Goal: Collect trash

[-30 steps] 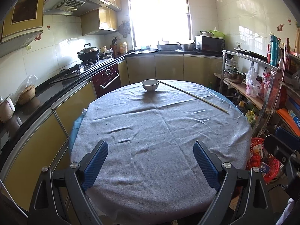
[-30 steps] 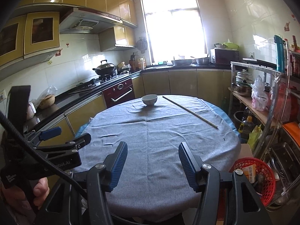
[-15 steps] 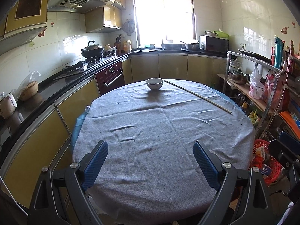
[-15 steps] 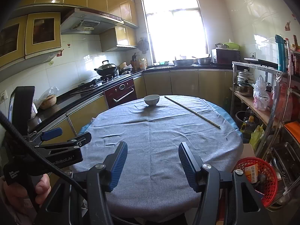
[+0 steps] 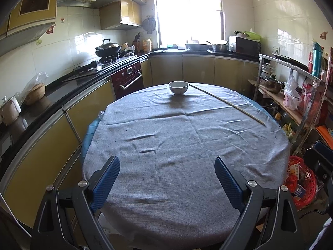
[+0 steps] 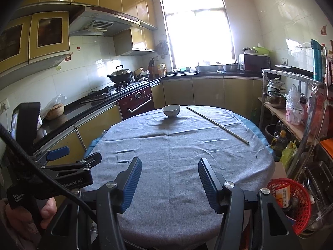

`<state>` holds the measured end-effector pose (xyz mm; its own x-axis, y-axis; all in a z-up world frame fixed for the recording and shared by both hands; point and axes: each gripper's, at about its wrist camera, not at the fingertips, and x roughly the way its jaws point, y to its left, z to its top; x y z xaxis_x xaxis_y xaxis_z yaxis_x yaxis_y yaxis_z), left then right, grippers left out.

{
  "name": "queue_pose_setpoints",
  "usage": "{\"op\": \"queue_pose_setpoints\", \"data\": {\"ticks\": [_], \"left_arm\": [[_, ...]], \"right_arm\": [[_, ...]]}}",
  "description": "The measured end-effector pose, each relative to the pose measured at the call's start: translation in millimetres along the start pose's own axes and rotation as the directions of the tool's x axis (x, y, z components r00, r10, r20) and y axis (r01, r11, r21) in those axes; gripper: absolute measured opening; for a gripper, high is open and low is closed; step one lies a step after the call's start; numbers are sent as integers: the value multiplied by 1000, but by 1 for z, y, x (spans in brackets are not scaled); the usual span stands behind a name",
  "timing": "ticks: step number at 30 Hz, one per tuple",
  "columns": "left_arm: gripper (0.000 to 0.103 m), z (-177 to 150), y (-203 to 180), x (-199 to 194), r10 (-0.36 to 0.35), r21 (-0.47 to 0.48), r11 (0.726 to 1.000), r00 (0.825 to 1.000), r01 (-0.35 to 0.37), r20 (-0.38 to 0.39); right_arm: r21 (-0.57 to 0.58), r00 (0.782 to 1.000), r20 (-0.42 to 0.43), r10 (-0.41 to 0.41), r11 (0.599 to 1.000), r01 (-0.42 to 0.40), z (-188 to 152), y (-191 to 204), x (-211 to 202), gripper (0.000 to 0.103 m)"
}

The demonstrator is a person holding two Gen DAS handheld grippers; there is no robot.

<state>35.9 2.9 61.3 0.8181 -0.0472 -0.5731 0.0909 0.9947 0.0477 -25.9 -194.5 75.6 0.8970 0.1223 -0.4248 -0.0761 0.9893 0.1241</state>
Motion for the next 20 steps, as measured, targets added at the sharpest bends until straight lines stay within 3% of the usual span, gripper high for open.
{"op": "queue_pose_setpoints", "data": {"ticks": [11,20], "left_arm": [[92,8,15,36,62,-43,997,996,-65,-66],[92,17,19,91,74,-49,995,987,-82,-141]], "right_arm": [[10,998,-38,40,999,-40,9,-6,43,61],[38,995,-100,29,999,-25,17,-27,110,61]]}}
